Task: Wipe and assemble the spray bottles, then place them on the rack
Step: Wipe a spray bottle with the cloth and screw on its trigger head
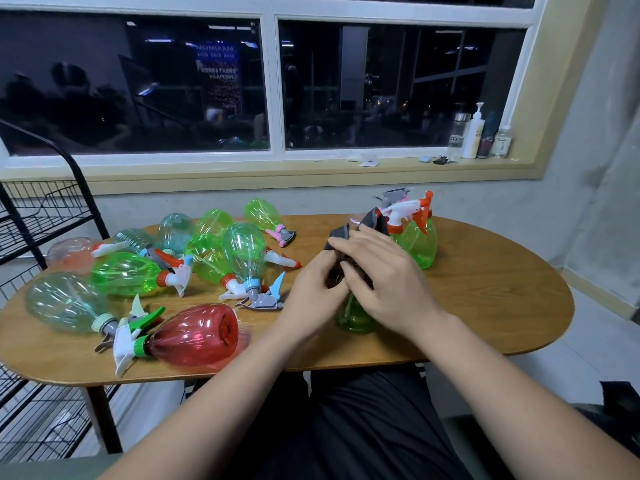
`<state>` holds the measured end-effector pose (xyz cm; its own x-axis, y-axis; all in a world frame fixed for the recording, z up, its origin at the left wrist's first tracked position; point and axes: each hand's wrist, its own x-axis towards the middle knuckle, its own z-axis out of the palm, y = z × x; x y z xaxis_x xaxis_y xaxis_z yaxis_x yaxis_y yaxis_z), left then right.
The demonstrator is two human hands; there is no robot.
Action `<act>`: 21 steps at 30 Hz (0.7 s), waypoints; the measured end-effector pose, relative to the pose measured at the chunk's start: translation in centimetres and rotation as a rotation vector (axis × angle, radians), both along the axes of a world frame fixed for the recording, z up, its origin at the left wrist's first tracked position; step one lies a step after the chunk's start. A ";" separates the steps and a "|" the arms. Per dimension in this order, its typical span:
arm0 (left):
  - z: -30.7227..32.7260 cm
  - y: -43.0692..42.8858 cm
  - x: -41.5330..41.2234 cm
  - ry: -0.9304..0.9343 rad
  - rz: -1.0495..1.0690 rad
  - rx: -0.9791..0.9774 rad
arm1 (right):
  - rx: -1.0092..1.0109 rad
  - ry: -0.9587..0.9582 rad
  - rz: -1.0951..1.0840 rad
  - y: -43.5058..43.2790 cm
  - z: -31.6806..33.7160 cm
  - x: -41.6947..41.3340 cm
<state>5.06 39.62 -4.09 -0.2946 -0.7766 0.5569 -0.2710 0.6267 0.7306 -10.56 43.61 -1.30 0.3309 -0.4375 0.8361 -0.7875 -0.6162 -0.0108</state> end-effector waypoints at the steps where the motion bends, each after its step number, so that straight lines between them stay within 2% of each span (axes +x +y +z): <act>1: -0.3 0.0 0.0 -0.006 -0.020 0.008 | 0.001 -0.035 -0.013 0.1 0.0 -0.1; 4: -1.1 0.3 0.2 -0.007 -0.028 0.041 | 0.006 -0.127 -0.016 0.3 0.1 -0.3; 12: -0.9 1.0 0.6 -0.026 0.020 -0.036 | -0.065 -0.320 -0.018 1.5 -1.2 0.2; 16: -0.6 1.2 -0.5 -0.057 0.066 -0.086 | -0.016 -0.408 0.006 1.8 0.7 0.6; 21: -0.5 1.1 -1.0 -0.053 0.081 -0.035 | 0.073 -0.652 -0.004 1.8 3.6 -0.1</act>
